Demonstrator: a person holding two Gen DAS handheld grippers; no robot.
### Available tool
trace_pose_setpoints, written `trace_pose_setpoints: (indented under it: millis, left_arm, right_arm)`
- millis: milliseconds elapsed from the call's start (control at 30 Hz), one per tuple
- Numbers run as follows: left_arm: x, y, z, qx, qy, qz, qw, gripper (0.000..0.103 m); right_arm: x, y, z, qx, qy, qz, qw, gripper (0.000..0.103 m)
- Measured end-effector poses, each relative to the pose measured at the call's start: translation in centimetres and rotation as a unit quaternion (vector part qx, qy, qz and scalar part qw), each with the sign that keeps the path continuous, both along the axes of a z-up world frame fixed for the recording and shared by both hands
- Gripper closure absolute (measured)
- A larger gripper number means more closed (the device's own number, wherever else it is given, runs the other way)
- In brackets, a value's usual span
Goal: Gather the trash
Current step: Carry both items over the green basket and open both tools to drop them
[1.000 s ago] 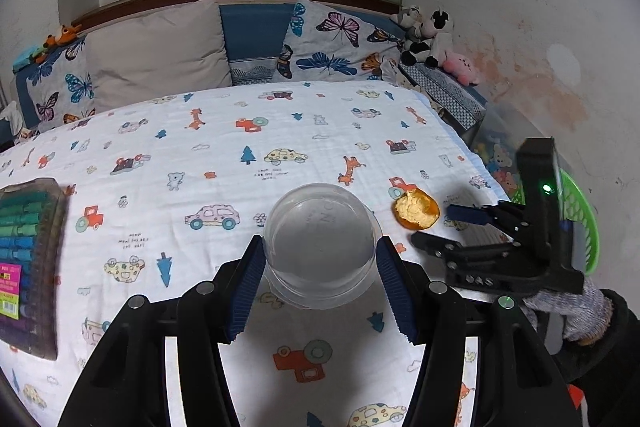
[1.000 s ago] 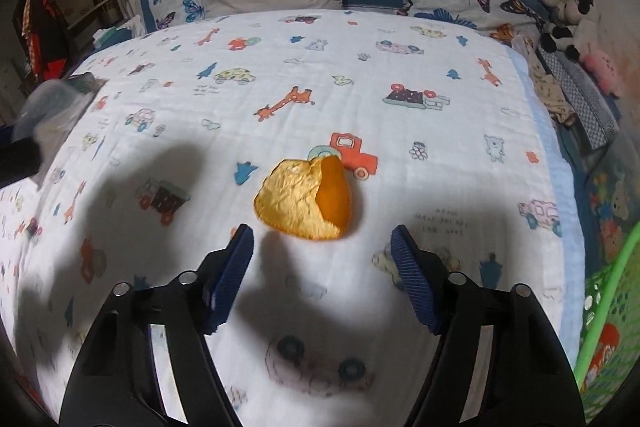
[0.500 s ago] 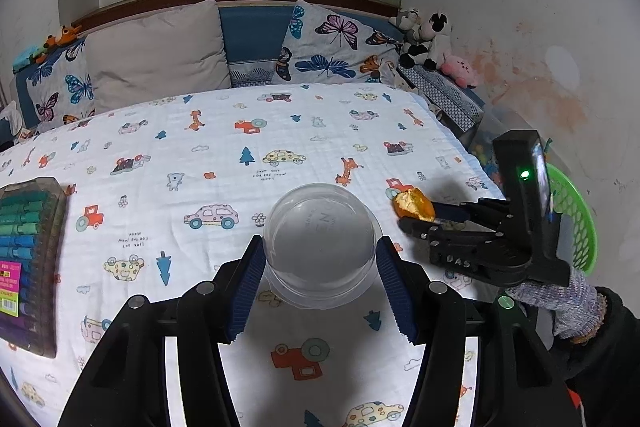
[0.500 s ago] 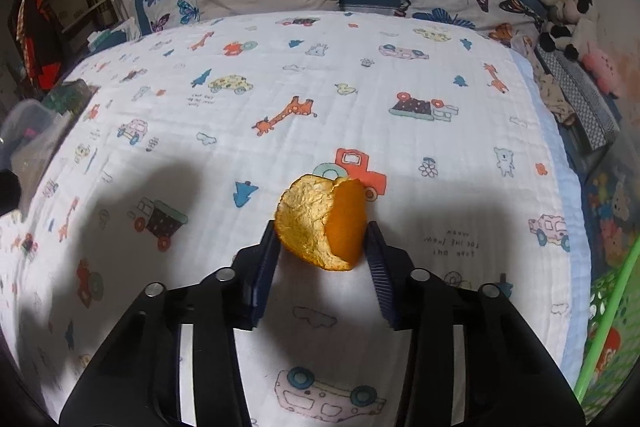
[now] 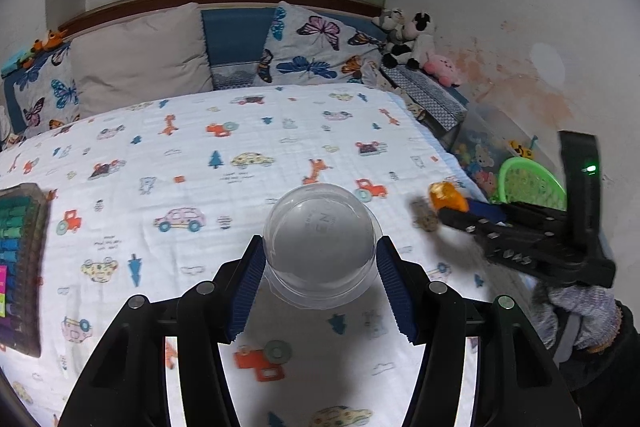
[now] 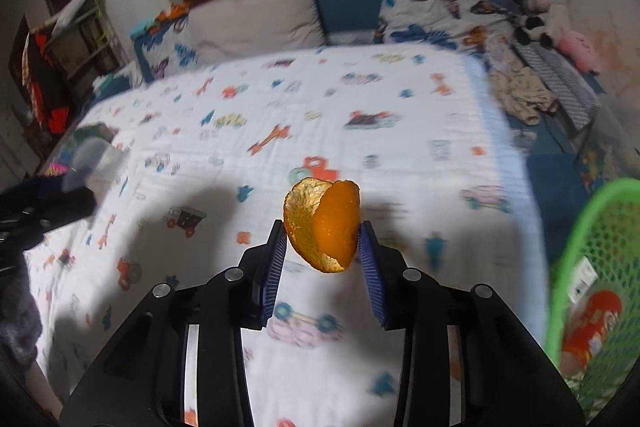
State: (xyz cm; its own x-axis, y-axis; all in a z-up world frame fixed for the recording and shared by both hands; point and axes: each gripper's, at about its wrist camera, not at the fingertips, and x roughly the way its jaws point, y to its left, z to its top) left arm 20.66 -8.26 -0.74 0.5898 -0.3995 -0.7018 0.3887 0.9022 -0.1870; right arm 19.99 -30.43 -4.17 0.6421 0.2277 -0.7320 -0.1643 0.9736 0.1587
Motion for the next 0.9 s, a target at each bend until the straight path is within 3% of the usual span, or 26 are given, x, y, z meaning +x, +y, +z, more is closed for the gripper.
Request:
trace_pose_setpoints:
  millis: [233,567,800,900]
  left_arm:
    - [-0.6,-3.4,0.6,-0.007,-0.004,-0.032,0.9995,0.048]
    - [-1.8,-9.2,2.3,-0.004,-0.022,-0.083,0.9963,0.048]
    - [-2.3,-13.3,3.1,-0.002,-0.028,-0.112,0.9933,0.048]
    - [-2.5,-14.8,3.5,-0.003,-0.032,-0.123,0.9919,0.048]
  right_arm:
    - [-4.0,-6.3,2.0,-0.011,-0.014,-0.059,0.998,0.065]
    - [-7.8,-17.2,1.1,-0.019,0.007,-0.180,0.983,0.065]
    - [-8.2,-20.8,-0.4,-0.021,0.029,-0.216,0.976,0.062]
    - [-8.5,-21.7,-0.7,-0.016,0.025,-0.225,0.974,0.055]
